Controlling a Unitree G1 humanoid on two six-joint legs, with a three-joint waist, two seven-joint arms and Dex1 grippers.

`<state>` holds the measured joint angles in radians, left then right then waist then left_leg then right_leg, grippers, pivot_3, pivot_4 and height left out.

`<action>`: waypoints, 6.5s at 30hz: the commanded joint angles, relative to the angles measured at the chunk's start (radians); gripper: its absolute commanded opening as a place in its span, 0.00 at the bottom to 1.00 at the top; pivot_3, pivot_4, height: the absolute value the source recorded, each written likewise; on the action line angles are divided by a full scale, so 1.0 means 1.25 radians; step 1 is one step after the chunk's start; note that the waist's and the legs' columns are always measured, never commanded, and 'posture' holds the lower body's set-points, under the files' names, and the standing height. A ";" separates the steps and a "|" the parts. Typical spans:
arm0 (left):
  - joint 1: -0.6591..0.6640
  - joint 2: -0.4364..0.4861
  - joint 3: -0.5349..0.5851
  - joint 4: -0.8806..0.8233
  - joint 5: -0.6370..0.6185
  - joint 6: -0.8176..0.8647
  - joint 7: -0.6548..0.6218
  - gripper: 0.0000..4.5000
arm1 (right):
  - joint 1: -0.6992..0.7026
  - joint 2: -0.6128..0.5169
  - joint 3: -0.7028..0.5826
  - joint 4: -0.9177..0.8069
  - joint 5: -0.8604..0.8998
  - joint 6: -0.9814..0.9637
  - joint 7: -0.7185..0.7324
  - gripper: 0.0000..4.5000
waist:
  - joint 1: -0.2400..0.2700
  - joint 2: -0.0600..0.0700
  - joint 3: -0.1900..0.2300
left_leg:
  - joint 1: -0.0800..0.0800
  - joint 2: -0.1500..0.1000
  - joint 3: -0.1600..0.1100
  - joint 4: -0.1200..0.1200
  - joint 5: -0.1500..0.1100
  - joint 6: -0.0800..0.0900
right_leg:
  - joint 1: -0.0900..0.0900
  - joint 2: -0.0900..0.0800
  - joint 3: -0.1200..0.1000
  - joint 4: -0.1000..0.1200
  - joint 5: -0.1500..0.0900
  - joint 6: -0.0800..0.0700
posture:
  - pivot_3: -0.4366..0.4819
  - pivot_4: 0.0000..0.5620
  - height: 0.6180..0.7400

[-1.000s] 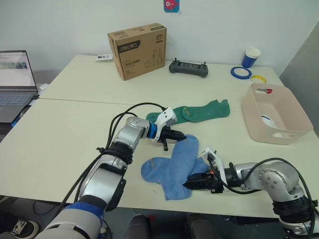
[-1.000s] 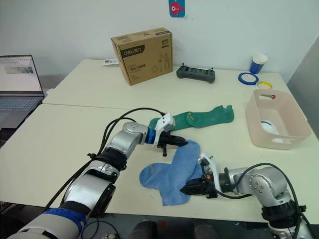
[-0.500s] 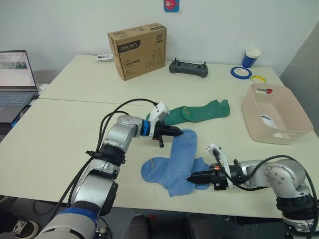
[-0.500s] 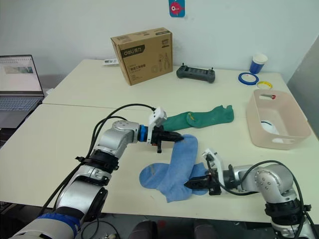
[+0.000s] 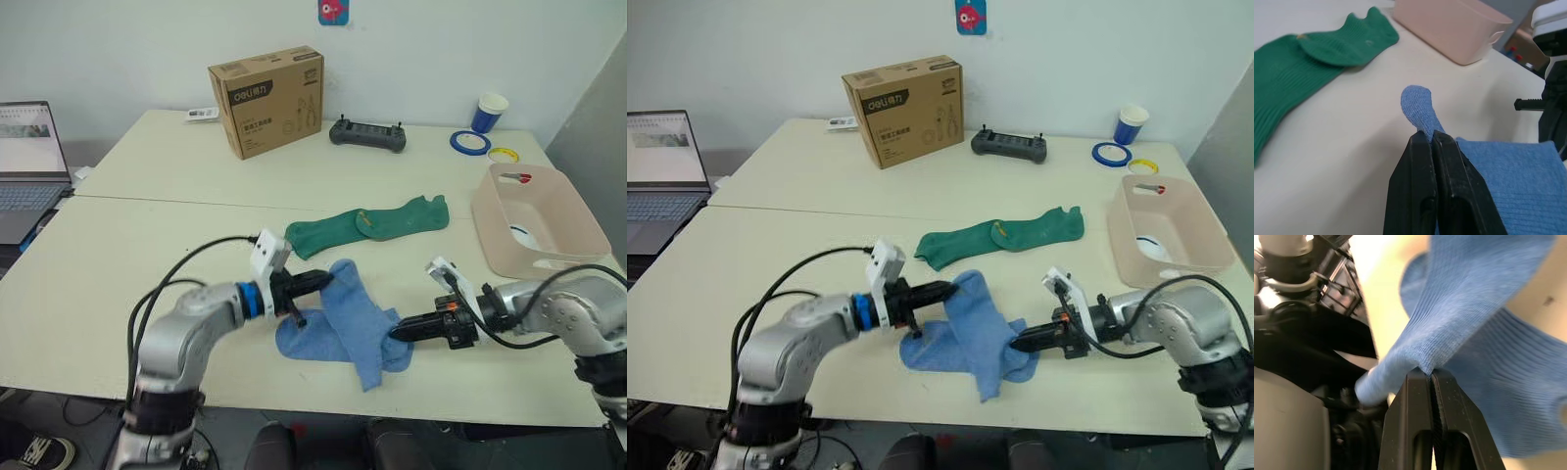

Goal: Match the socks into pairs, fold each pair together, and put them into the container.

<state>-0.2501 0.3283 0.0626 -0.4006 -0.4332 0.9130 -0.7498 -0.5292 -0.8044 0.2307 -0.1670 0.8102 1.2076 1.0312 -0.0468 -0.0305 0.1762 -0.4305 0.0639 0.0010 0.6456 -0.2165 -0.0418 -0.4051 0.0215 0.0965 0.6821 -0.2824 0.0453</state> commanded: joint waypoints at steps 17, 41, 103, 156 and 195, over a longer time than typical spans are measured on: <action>0.152 0.000 0.060 -0.091 -0.060 -0.087 0.162 0.10 | -0.086 0.038 0.034 0.138 -0.167 -0.136 0.132 0.71 | 0.004 0.000 0.000 | 0.000 0.000 0.001 0.000 0.000 0.000 | 0.000 0.000 0.000 -0.001 0.000 -0.001 | 0.48 0.27 1.00; -0.158 0.204 -0.142 0.394 0.072 -0.322 -0.159 0.42 | 0.254 0.100 -0.145 -0.208 -0.094 -0.035 -0.208 0.72 | 0.010 0.000 0.000 | 0.000 0.000 0.001 -0.001 0.000 0.000 | -0.001 0.000 0.000 -0.001 0.000 -0.001 | 0.48 0.27 1.00; 0.207 0.056 -0.029 -0.075 -0.061 -0.207 0.188 0.00 | -0.087 0.022 0.009 0.207 -0.215 -0.206 0.100 0.01 | 0.011 0.000 0.000 | 0.000 0.000 0.002 0.000 0.000 0.000 | 0.000 -0.001 0.001 -0.001 0.000 -0.001 | 0.48 0.27 1.00; 0.103 0.331 -0.160 0.229 0.308 -0.902 -0.191 0.55 | 0.198 0.042 0.023 0.116 -0.727 -1.333 -0.005 0.55 | 0.013 0.001 0.000 | 0.003 0.000 0.008 0.000 0.000 0.000 | 0.000 -0.003 0.002 0.000 0.000 -0.002 | 0.48 0.27 1.00; -0.043 0.355 -0.058 0.191 -0.029 -0.470 -0.291 0.00 | 0.071 0.060 -0.067 -0.029 -0.296 -0.801 0.051 0.00 | 0.012 0.001 0.000 | 0.004 0.000 0.005 0.000 0.000 0.000 | 0.000 -0.002 0.001 0.006 0.001 -0.006 | 0.48 0.27 1.00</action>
<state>-0.2897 0.7570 -0.0466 -0.1194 -0.4305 0.2928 -1.1054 -0.4171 -0.7197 0.1917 -0.1573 0.3944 0.1632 1.0897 -0.0321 -0.0294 0.1768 -0.4251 0.0637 0.0072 0.6457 -0.2164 -0.0418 -0.4046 0.0189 0.0983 0.6892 -0.2815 0.0383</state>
